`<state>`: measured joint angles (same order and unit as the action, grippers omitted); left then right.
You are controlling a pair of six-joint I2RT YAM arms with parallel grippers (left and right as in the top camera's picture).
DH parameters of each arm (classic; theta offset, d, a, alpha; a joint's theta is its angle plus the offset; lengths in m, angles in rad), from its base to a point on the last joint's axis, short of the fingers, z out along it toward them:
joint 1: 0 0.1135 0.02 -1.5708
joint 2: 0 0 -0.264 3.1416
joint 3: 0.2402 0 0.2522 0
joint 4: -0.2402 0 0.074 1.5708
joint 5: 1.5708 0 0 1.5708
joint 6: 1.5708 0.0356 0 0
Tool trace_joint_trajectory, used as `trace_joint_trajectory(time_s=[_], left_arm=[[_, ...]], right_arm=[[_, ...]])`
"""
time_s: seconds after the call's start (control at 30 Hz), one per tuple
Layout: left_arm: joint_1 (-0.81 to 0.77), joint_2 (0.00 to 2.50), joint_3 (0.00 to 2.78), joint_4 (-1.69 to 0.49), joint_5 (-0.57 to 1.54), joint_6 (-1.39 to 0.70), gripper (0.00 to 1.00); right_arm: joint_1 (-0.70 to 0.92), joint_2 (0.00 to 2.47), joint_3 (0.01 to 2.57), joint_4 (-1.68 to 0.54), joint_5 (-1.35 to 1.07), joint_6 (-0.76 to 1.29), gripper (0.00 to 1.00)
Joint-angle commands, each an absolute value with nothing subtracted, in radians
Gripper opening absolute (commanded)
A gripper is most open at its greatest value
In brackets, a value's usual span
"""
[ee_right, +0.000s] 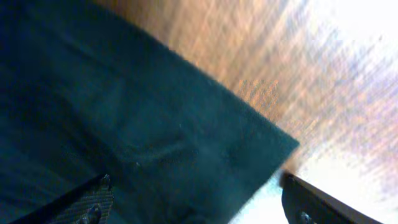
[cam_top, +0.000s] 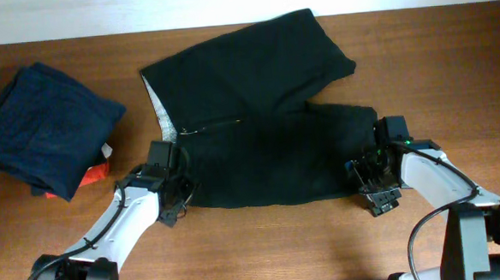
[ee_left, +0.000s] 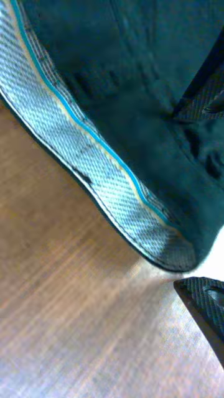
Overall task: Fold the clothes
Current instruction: 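Grasp the near edges of the shorts with both grippers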
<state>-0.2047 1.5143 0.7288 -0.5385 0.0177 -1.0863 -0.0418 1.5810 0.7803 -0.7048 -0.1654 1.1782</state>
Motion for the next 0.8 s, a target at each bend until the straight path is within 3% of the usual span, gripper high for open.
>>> trace_joint_trajectory(time_s=[0.0,0.1,0.17,0.27,0.4,0.53,0.67,0.7,0.77], left_arm=[[-0.208,1.497,0.720,-0.528,0.003,-1.110,0.78],[-0.210,1.497,0.720,-0.532,0.004,-1.110,0.77],[-0.214,1.497,0.720,-0.540,0.007,-1.110,0.71],[-0.229,1.497,0.720,-0.554,-0.001,-1.110,0.48],[-0.233,1.499,0.720,-0.557,-0.017,-1.110,0.31],[-0.233,1.510,0.720,-0.554,-0.034,-1.110,0.29],[-0.233,1.511,0.720,-0.565,-0.034,-1.109,0.10],[-0.233,1.510,0.720,-0.576,-0.033,-1.105,0.03],[-0.233,1.510,0.720,-0.612,-0.027,-1.076,0.01]], right_arm=[[-0.091,1.572,0.773,-0.696,-0.100,1.190,0.89],[-0.133,1.572,0.773,-0.720,-0.100,1.187,0.86],[-0.146,1.572,0.773,-0.736,-0.098,1.186,0.81],[-0.146,1.572,0.773,-0.749,-0.093,1.183,0.64],[-0.144,1.573,0.773,-0.754,-0.093,1.183,0.50],[-0.144,1.572,0.773,-0.756,-0.093,1.182,0.36],[-0.144,1.572,0.773,-0.756,-0.093,1.155,0.04],[-0.144,1.572,0.773,-0.755,-0.093,1.138,0.04],[-0.146,1.572,0.773,-0.754,-0.091,1.090,0.04]])
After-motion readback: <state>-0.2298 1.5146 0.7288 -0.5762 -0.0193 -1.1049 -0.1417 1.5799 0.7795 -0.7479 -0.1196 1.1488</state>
